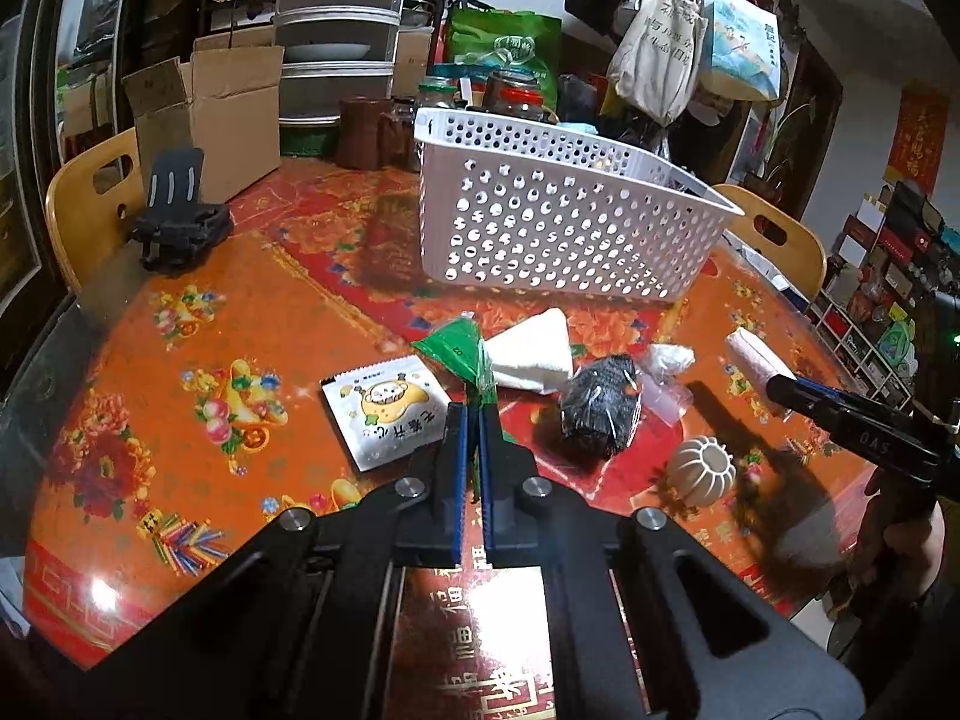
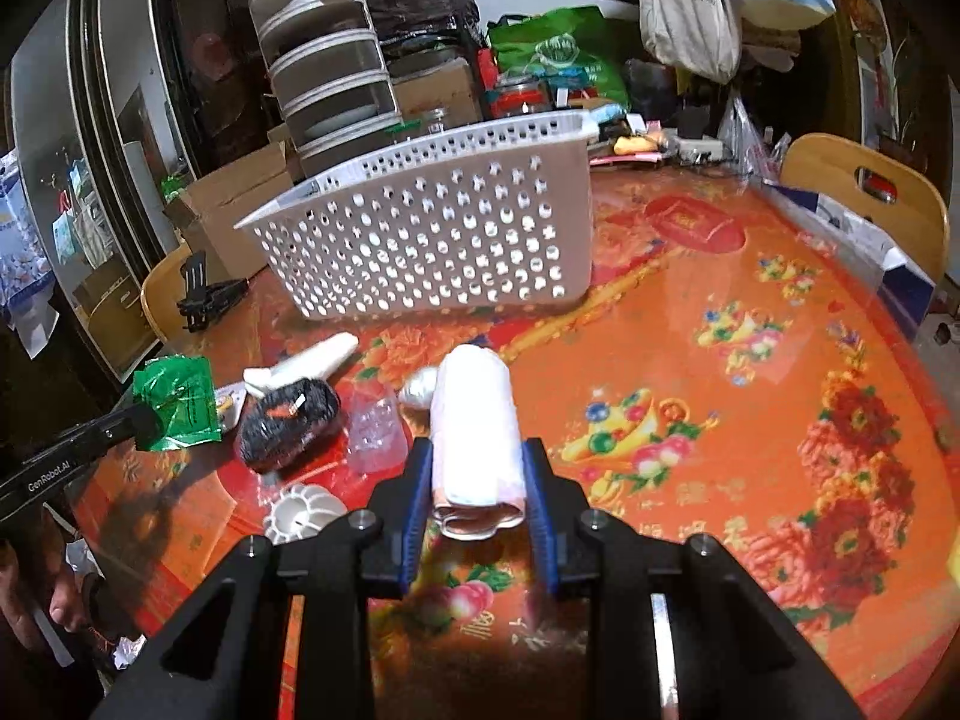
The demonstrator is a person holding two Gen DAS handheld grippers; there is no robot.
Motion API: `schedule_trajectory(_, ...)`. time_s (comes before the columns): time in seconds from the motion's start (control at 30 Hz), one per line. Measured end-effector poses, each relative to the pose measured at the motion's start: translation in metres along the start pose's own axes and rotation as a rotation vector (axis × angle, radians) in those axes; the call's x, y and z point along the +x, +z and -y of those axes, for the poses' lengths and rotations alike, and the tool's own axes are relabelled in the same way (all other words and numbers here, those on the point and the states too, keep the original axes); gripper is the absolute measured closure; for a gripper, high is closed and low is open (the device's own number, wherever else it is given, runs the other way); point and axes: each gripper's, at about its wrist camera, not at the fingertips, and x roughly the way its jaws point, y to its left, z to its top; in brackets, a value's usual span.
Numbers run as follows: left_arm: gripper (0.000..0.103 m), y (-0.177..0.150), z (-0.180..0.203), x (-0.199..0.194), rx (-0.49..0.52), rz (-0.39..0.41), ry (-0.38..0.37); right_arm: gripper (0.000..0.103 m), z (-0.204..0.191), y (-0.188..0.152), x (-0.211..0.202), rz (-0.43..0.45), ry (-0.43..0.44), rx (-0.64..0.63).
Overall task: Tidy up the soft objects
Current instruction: 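Carry both items over the white basket and open both tools to drop them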
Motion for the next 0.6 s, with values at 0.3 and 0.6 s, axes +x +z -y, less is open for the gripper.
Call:
schedule_trajectory(0.3,0.100,0.021,0.006,-0.015,0.019,0.047,-0.033,0.075,-0.011,0.027,-0.022,0.048,0.031,-0.033)
schedule_trajectory(0.6,0.100,0.097,0.017,-0.045,0.064,0.175,-0.062,0.075,-0.020,0.089,-0.048,0.114,0.034,-0.101)
